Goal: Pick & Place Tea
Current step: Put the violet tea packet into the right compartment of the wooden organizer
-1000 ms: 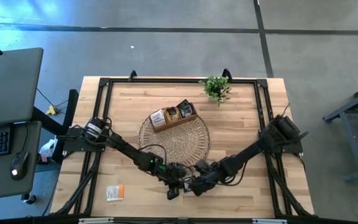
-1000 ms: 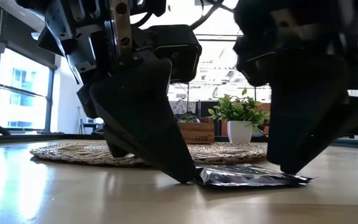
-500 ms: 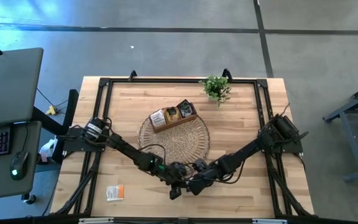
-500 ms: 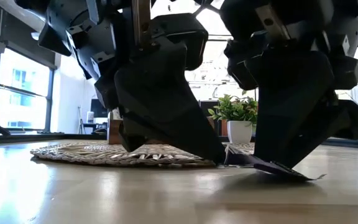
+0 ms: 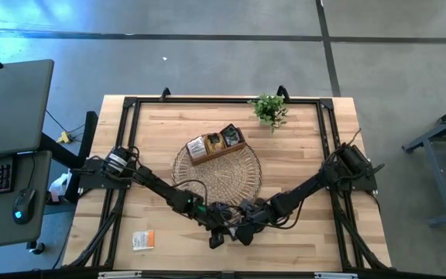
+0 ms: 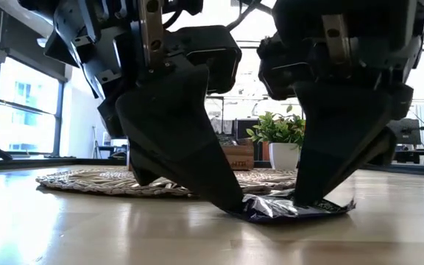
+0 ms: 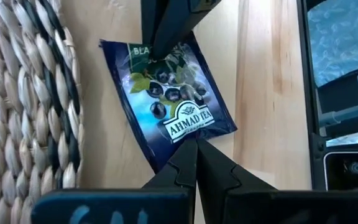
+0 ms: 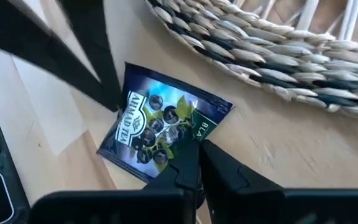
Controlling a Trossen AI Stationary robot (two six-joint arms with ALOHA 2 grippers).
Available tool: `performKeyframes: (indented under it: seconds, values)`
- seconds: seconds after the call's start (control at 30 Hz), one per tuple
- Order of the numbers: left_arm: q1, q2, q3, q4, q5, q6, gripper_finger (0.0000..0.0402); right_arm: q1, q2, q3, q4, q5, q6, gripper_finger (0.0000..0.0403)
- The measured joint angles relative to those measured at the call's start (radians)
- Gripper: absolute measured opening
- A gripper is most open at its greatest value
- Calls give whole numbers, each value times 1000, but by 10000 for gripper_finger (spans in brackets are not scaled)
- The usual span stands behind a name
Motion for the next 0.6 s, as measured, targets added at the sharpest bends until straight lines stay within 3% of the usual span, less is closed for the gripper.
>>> performKeyframes:
  seconds: [0.2,0.37,0.43,0.5,0.6]
  values:
    - [0,0,0,-17,1,0,0,0,-43,-4,-59,7,-117,4]
    - [0,-1,0,-14,2,-15,0,0,-167,-3,-230,186,-269,3]
    - [0,-1,0,-17,6,-15,0,3,-221,-3,-273,313,-455,4]
    - [0,-1,0,-17,12,-15,0,4,-263,-1,-299,450,-763,4]
    - [1,-20,0,-46,21,-14,0,-12,-284,-1,-267,738,-1136,2]
